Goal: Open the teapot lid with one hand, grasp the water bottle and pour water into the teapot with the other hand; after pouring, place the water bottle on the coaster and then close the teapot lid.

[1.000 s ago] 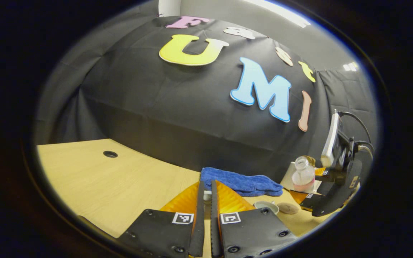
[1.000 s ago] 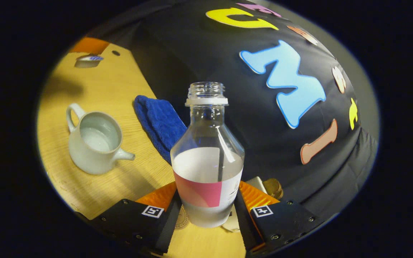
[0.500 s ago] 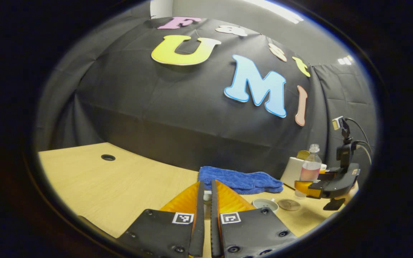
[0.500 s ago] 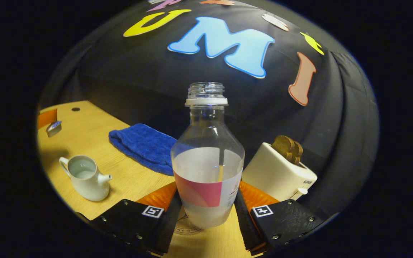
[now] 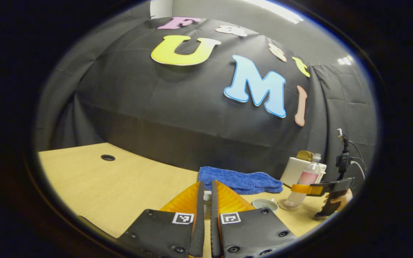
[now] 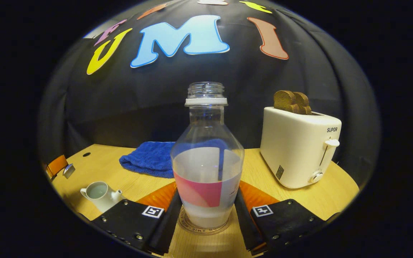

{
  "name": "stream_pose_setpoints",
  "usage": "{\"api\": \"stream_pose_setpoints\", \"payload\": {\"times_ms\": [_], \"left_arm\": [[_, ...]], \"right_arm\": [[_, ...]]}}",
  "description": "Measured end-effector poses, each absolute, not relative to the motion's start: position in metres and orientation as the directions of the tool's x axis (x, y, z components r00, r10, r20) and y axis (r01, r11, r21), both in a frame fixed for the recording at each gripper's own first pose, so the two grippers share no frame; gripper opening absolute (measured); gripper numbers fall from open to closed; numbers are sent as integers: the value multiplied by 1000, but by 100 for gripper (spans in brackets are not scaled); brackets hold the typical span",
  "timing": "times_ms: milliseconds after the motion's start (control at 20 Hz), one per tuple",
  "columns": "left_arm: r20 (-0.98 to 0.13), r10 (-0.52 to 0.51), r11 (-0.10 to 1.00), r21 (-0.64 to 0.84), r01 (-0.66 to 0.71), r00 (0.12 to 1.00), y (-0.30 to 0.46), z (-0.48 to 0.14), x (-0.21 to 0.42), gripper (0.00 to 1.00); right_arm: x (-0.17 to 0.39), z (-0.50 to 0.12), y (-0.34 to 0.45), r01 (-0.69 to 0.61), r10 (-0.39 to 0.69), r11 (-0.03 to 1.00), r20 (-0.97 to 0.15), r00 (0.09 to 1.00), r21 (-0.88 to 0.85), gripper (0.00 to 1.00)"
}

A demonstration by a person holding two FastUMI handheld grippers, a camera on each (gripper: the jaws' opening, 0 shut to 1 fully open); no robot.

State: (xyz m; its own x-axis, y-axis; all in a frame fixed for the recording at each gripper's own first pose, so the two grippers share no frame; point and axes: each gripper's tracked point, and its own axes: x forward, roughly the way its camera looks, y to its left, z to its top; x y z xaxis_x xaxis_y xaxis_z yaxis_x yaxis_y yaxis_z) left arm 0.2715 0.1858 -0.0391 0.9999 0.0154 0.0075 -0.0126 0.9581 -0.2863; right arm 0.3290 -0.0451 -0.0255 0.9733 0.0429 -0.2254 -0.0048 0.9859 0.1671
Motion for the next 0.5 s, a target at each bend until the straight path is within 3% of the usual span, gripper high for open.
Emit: {"api": "stream_pose_setpoints", "payload": {"times_ms": [500], "left_arm": [[2,12,960,-279,-11,1000,183,-40,272,14]], "right_arm": [[331,-25,-46,-14,40,993,-217,975,118,76]]}}
